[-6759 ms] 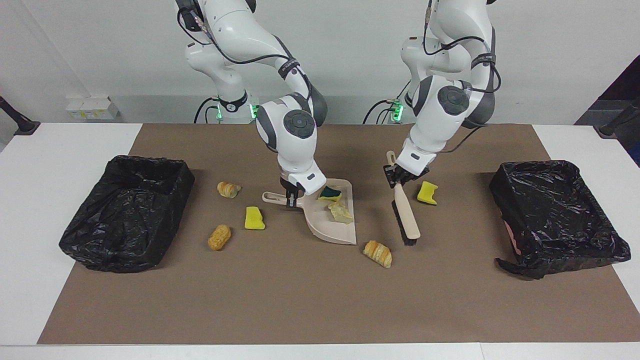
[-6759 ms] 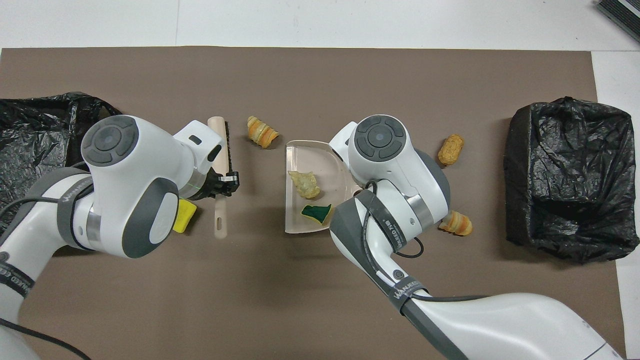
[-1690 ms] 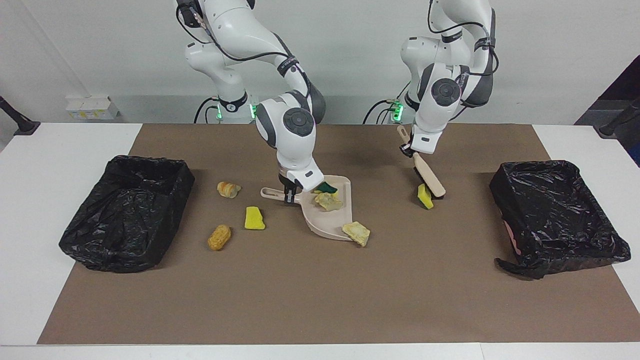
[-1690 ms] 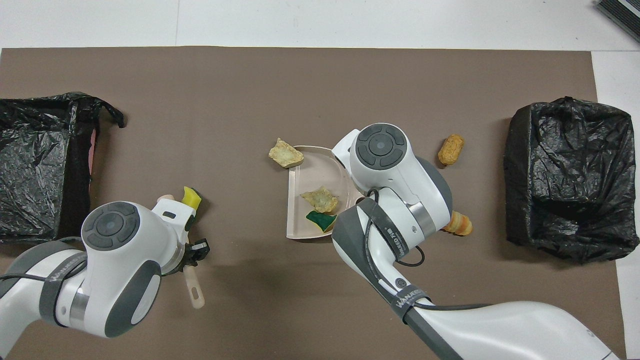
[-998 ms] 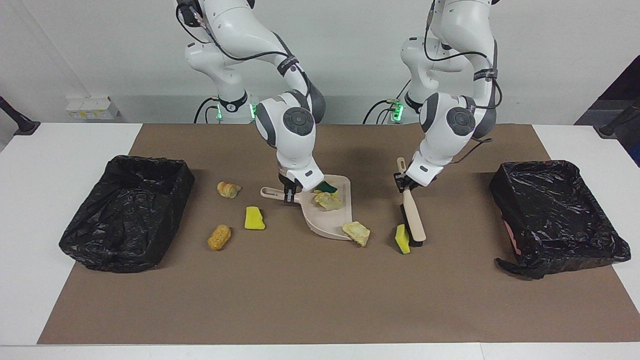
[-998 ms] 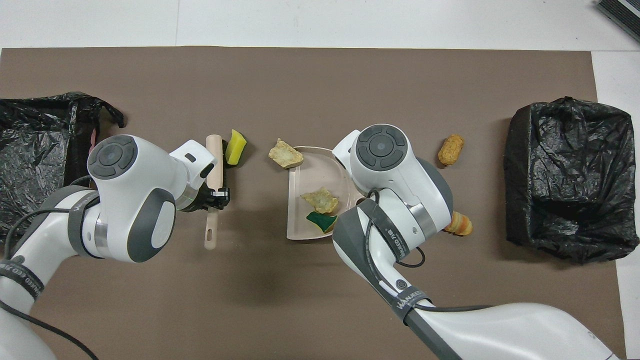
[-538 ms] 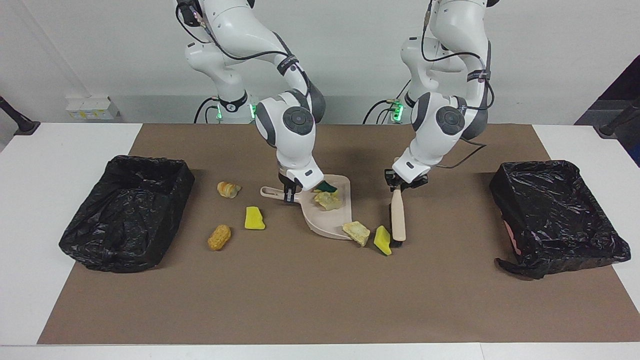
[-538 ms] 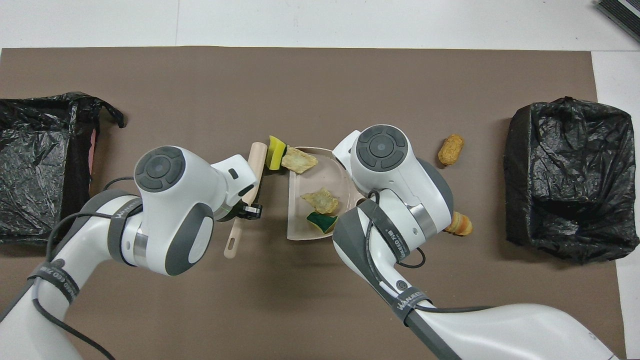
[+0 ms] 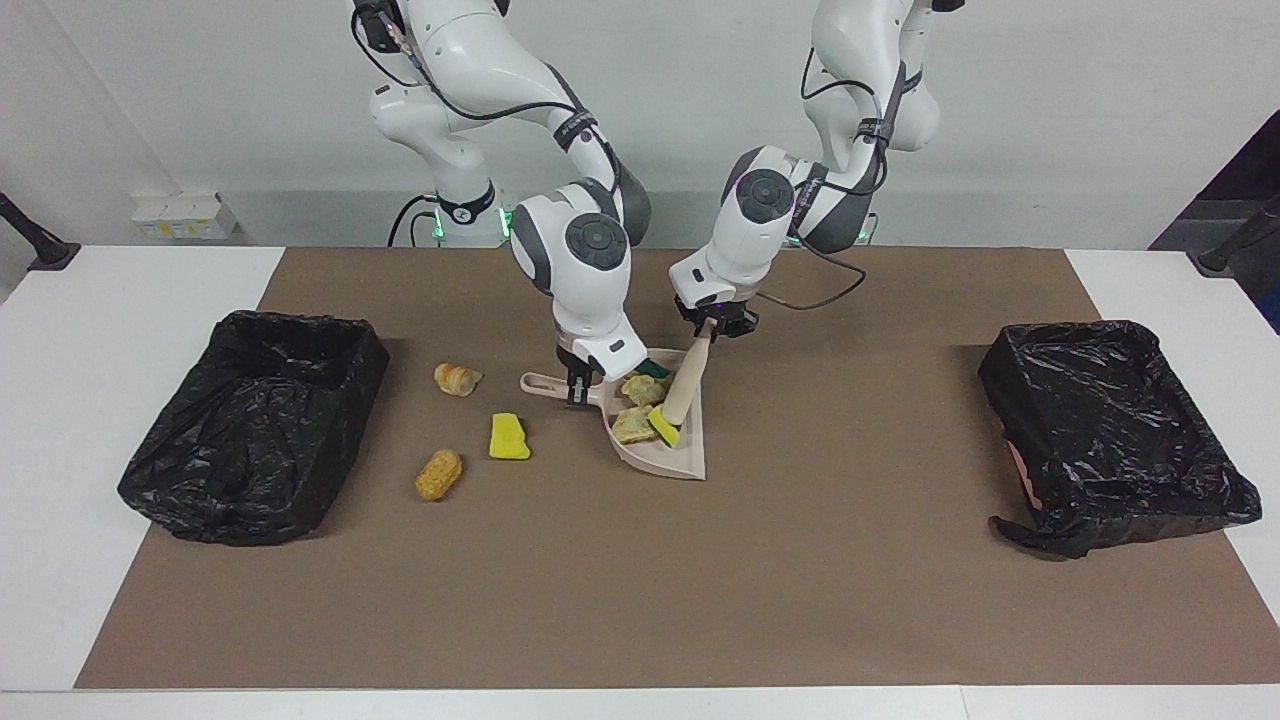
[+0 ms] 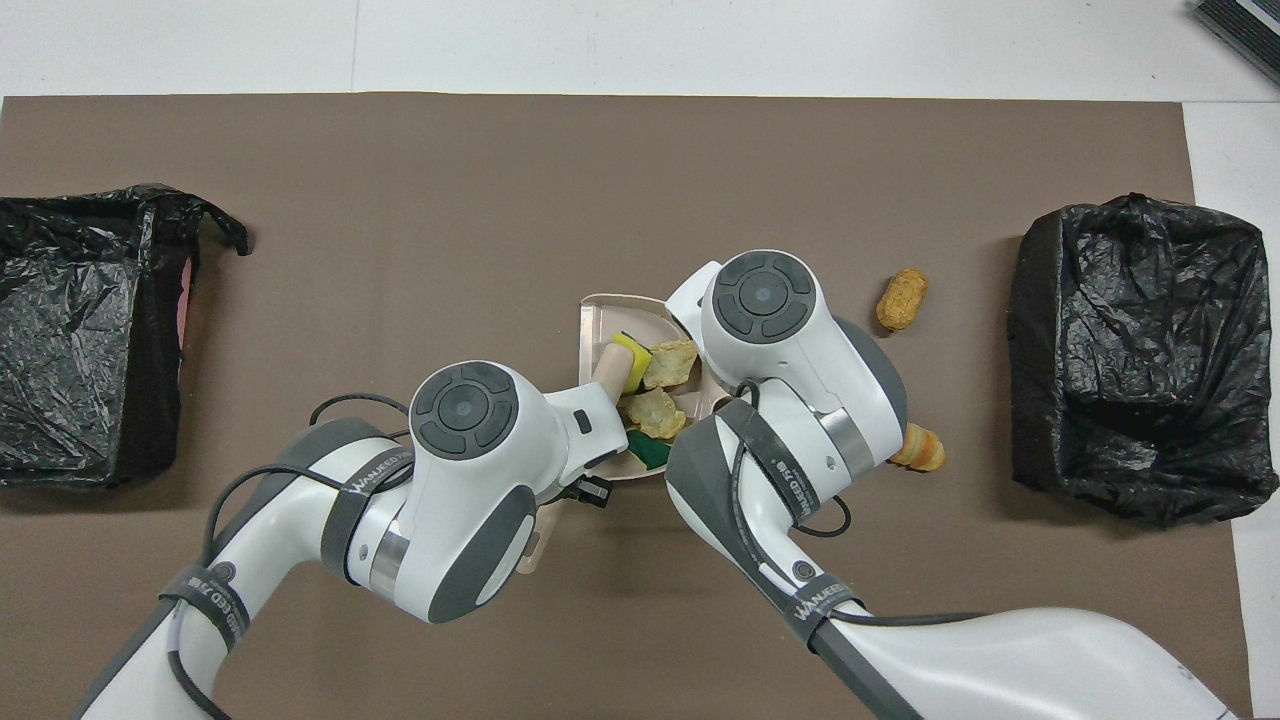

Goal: Sweep and dump trash in bin
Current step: 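Sweep the yellow sponge and bread into the dustpan with the left gripper, then carry the dustpan to the bin with the right gripper while the left gripper lowers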

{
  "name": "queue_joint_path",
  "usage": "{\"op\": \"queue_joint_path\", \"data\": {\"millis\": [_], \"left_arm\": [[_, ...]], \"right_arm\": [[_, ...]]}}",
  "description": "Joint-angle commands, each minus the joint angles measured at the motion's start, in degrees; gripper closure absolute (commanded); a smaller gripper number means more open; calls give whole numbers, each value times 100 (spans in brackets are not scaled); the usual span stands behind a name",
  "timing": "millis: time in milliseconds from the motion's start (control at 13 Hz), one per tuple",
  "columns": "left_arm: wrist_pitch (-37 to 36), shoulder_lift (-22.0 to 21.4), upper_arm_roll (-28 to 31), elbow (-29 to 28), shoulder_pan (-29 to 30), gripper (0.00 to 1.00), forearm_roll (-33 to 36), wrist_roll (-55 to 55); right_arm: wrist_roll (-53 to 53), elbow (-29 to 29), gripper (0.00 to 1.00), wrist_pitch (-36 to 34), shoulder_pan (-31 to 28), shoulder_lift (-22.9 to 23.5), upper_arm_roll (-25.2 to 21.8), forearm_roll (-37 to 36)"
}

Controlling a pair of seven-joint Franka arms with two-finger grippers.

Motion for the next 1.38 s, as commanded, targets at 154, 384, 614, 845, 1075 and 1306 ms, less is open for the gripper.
{"op": "queue_joint_path", "data": {"millis": [154, 384, 614, 845, 1075, 1306], "left_arm": [[-183, -109, 115, 53, 755, 100, -9, 205], [-481, -259, 132, 123, 1187, 100, -9, 91], [-832, -444, 132, -61, 1144, 100, 323, -821], [-808, -645, 89, -350, 1056, 100, 334, -1191], [-361, -1040, 80, -911, 215, 100, 334, -2175], [457, -1594, 71, -1755, -724, 100, 316, -3034]], "right_arm": [[174, -183, 100, 6, -32, -162, 37, -73], [174, -183, 100, 15, -49, -206, 37, -64], [182, -227, 100, 103, -119, -302, 37, -3], [51, -262, 100, 112, -277, -434, 37, 15], [-307, -411, 100, 112, -679, -951, 46, 373], [-1362, -534, 100, -19, -1313, -1409, 37, 771]]}}
